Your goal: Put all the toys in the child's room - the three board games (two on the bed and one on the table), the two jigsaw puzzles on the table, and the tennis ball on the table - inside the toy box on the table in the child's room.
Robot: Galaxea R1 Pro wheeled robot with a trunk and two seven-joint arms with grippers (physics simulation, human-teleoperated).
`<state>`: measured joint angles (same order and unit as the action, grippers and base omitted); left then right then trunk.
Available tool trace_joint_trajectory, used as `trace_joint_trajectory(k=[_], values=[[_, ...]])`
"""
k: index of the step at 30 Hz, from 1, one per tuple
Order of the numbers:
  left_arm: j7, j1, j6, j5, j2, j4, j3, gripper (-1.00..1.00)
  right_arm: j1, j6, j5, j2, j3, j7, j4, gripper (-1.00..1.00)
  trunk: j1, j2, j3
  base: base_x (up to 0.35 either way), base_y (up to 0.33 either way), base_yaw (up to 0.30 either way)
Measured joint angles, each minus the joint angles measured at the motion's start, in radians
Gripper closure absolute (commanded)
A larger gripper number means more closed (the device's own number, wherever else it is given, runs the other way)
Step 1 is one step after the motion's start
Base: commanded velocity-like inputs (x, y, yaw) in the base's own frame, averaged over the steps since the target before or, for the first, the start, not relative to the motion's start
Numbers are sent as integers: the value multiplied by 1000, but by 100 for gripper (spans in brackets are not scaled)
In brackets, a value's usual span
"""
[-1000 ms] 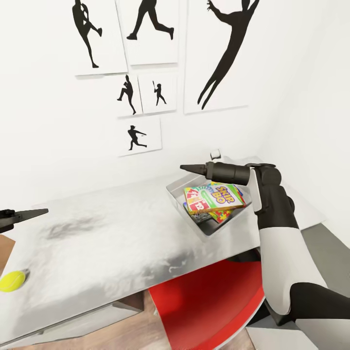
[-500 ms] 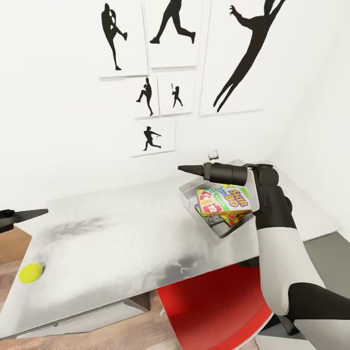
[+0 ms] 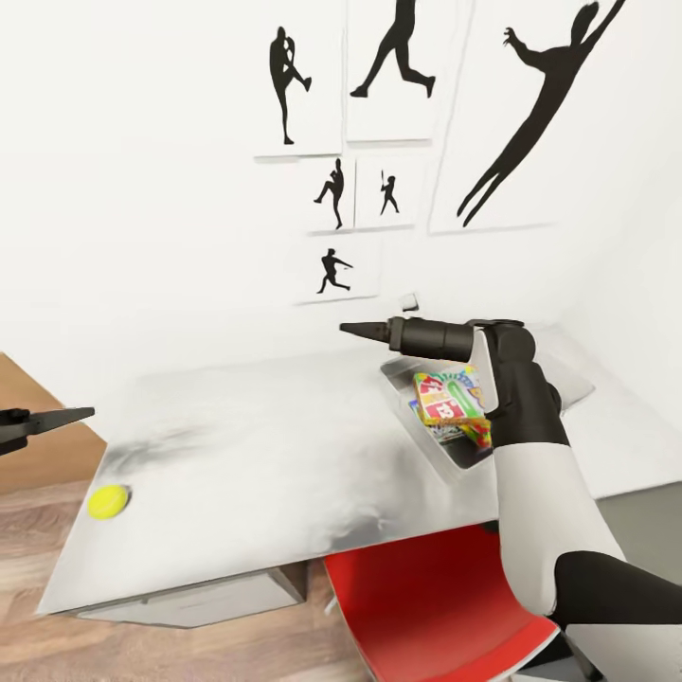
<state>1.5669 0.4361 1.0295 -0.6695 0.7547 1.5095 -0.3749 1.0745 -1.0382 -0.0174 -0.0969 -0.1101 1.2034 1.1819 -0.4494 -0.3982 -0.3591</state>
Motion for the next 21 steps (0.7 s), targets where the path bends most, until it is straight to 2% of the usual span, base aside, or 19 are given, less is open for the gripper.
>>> trace_joint_trajectory(k=[9, 14, 18, 21], values=[[0, 0, 0, 0, 1, 0, 1, -100, 0, 0, -1, -41, 1, -105, -28, -100, 0, 0, 11, -1, 0, 198], [0, 0, 0, 0, 1, 0, 1, -100, 0, -1, -1, -56, 8, -130, -37, -100, 0, 0, 17, 0, 0, 198], [0, 0, 0, 0, 1, -1, 1, -100, -2, -1, -1, -65, 74, -136, -37, -100, 0, 0, 22, 0, 0, 197], [0, 0, 0, 1, 0, -1, 1, -100, -4, -2, -1, -69, 109, -137, -38, -100, 0, 0, 26, 0, 0, 183]])
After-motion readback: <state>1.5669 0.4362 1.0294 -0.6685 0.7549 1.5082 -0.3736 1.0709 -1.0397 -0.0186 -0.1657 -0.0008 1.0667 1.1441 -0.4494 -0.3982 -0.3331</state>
